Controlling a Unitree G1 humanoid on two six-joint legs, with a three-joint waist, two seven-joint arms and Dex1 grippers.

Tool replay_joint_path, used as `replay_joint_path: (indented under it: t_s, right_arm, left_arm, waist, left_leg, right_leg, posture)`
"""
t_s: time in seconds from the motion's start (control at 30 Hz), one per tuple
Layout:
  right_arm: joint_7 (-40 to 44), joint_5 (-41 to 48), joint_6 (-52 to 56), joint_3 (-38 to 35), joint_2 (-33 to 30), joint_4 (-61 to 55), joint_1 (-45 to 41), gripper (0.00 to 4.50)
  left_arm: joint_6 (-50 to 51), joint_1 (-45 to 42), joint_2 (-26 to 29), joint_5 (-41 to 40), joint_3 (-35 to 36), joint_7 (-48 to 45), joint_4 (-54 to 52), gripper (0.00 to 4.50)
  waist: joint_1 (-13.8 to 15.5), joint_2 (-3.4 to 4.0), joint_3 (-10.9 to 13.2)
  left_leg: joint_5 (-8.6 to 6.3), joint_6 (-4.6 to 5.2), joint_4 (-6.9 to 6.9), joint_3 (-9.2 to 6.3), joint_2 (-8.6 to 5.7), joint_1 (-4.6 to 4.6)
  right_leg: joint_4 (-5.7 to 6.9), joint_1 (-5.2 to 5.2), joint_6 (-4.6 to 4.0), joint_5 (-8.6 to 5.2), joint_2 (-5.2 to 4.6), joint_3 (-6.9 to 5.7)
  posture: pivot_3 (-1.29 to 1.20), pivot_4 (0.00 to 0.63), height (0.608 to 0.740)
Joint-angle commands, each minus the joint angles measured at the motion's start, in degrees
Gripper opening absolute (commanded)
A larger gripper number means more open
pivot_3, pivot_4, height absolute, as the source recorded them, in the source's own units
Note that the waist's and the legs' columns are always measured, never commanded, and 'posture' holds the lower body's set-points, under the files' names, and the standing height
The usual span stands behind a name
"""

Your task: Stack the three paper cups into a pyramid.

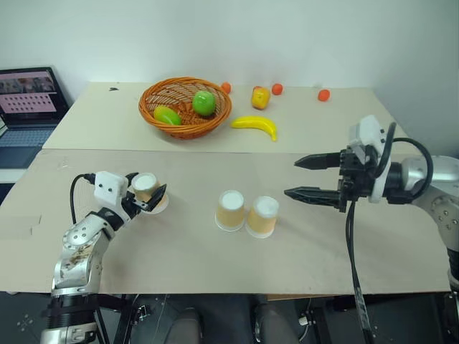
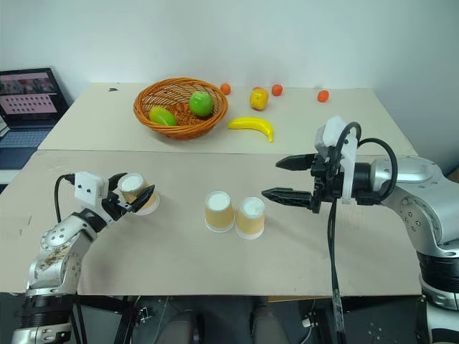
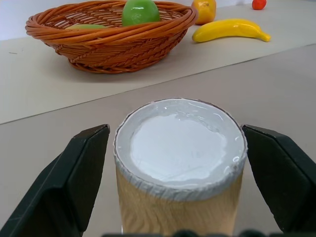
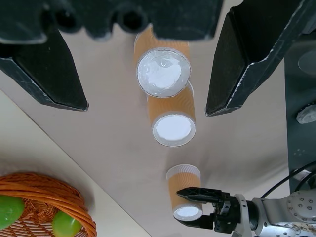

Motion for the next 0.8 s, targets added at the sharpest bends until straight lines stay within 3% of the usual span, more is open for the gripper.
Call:
replay_joint_path:
  t_s: [0.03,0.07,0.17,0.47,0.6,0.8]
  right_arm:
    - [-0.71,0.95,0.14,-2.75,-1.16,-2.10,0.19,4.50]
    - [-0.84,1.01,0.18,-2.84,-1.15,-2.17,0.31,4.50]
    - [-1.16,0.99,0.16,-2.89,-1.00,-2.26,0.37,4.50]
    - [-1.63,1.19,0.01,-2.92,-0.99,-2.35,0.49,4.50]
    - [-2.68,2.09,0.83,-4.00,-0.94,-3.85,1.49,4.50]
    - [-4.88,4.44,2.36,-6.72,-1.31,-7.00,4.41,4.50]
  left_arm:
    - [-1.91,-1.34,0.02,-0.28,0.10,-0.25,0.13,3.98]
    - [-1.79,-1.44,0.07,-0.36,0.03,-0.32,0.01,3.79]
    - [-1.61,-1.73,0.24,-0.33,-0.06,-0.28,-0.39,2.66]
    - [0.31,-4.12,0.97,-0.66,-0.39,-0.09,-2.35,2.66]
    - [10.77,-19.31,3.50,-7.78,-5.15,-7.18,-6.86,2.66]
    - [16.99,-32.07,5.46,-13.61,-10.66,-19.41,-4.85,2.66]
  waist:
    - [0.09,0.00,0.00]
    - [0.08,0.00,0.00]
    - [0.09,0.00,0.00]
    - [0.08,0.00,0.00]
    - [0.89,-0.17,0.11]
    - [0.17,-0.08,0.05]
  left_leg:
    - [0.00,0.00,0.00,0.00,0.00,0.00]
    - [0.00,0.00,0.00,0.00,0.00,0.00]
    - [0.00,0.00,0.00,0.00,0.00,0.00]
    - [0.00,0.00,0.00,0.00,-0.01,-0.01]
    - [0.02,-0.02,0.08,-0.11,-0.01,-0.13]
    - [-0.01,-0.01,0.08,-0.04,-0.11,-0.14]
  right_leg:
    - [0.00,0.00,0.00,0.00,0.00,0.00]
    - [0.00,0.00,0.00,0.00,0.00,0.00]
    - [0.00,0.00,0.01,0.00,0.00,0.00]
    - [-0.01,0.00,0.02,0.01,0.00,0.00]
    - [0.04,-0.02,0.03,0.02,0.02,-0.12]
    - [-0.13,0.05,0.17,0.00,-0.09,-0.05]
  posture:
    - [0.00,0.150,0.737]
    - [0.00,0.150,0.737]
    - [0.00,0.150,0.737]
    - [0.00,0.150,0.737]
    - [0.00,0.150,0.737]
    - [0.00,0.150,0.737]
